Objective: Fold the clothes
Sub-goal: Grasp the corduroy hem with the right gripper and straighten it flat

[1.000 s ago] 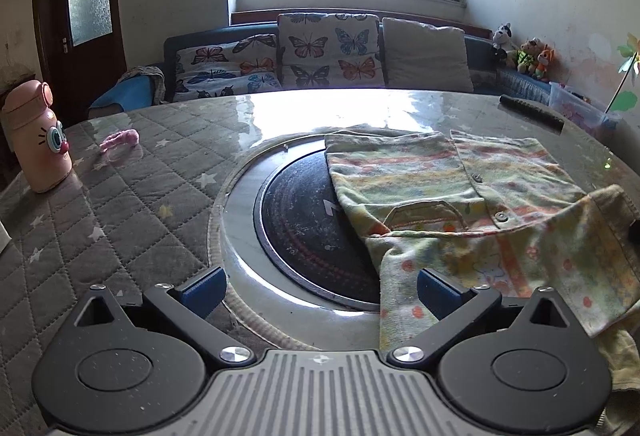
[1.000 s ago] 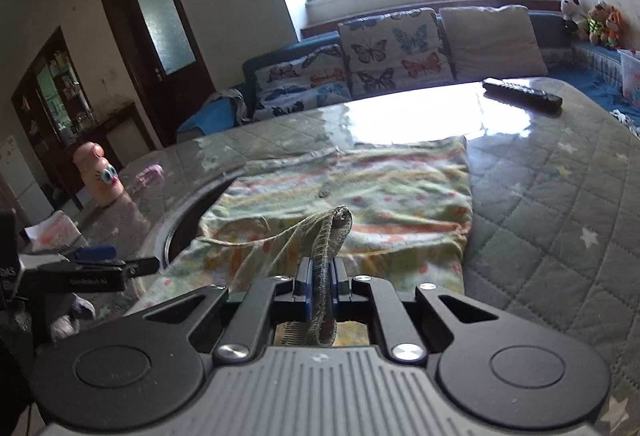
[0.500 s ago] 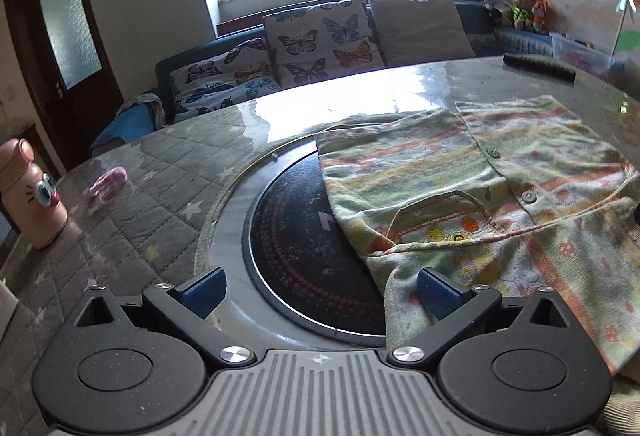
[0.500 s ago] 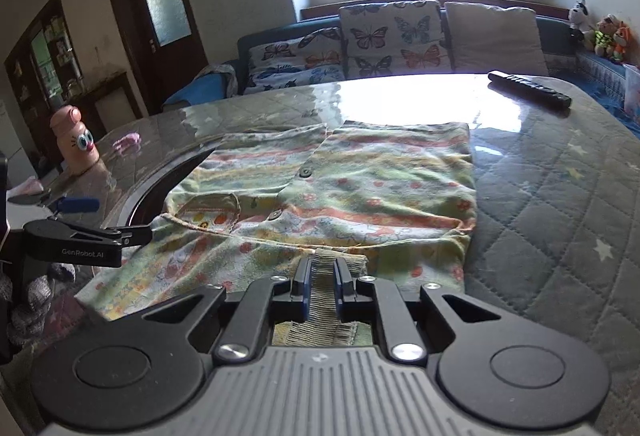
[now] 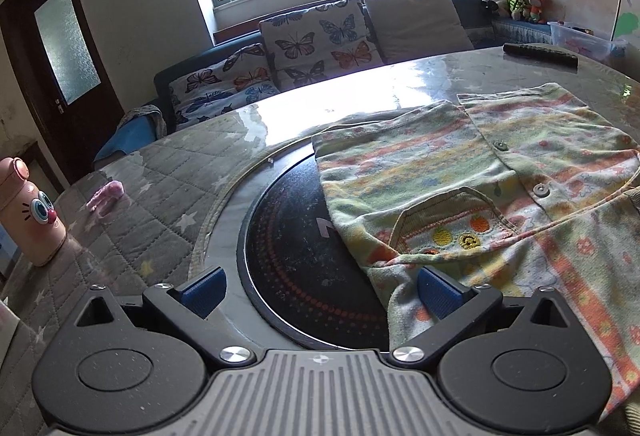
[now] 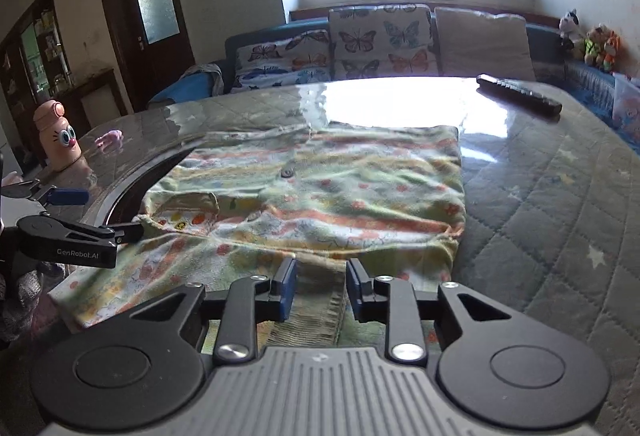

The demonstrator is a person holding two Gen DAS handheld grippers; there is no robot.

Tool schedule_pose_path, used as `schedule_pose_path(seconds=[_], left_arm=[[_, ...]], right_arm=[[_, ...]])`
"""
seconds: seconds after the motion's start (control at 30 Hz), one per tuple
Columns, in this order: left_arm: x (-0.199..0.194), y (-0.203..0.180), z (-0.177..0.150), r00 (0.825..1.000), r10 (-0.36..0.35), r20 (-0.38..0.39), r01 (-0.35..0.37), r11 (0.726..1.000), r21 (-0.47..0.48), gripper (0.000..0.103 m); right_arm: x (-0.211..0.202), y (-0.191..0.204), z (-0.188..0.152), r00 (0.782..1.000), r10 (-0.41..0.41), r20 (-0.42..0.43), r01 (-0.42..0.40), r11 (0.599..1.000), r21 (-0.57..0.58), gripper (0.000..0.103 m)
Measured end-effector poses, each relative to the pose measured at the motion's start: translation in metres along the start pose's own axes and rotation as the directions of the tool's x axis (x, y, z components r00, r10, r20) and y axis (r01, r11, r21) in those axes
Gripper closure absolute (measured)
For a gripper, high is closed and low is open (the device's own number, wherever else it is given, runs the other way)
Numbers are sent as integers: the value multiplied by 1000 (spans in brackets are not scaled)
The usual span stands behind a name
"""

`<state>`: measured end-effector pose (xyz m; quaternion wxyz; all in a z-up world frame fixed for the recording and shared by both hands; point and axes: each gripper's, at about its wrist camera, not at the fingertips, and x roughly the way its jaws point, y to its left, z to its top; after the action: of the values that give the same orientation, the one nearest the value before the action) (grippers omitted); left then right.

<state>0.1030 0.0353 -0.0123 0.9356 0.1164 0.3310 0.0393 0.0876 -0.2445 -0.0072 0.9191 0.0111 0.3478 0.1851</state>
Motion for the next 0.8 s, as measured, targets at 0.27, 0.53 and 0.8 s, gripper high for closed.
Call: schedule_pose_path(seconds=[0.27,0.53,0.8], left_arm=[[0,0,-1,998,55,7,-55,998,-7,0],[1,0,-1,997,82,10,-82,997,-1,0],[-28,-7,0,999,21,35,-22,1000,17,0]], right_arm=[[-13,6,13,997,9,79,-8,1000,-13,96],[2,-4,6,1000,-21,10,21,1000,15,94],[-24,11,2,997,75,34,-72,993,-93,76]])
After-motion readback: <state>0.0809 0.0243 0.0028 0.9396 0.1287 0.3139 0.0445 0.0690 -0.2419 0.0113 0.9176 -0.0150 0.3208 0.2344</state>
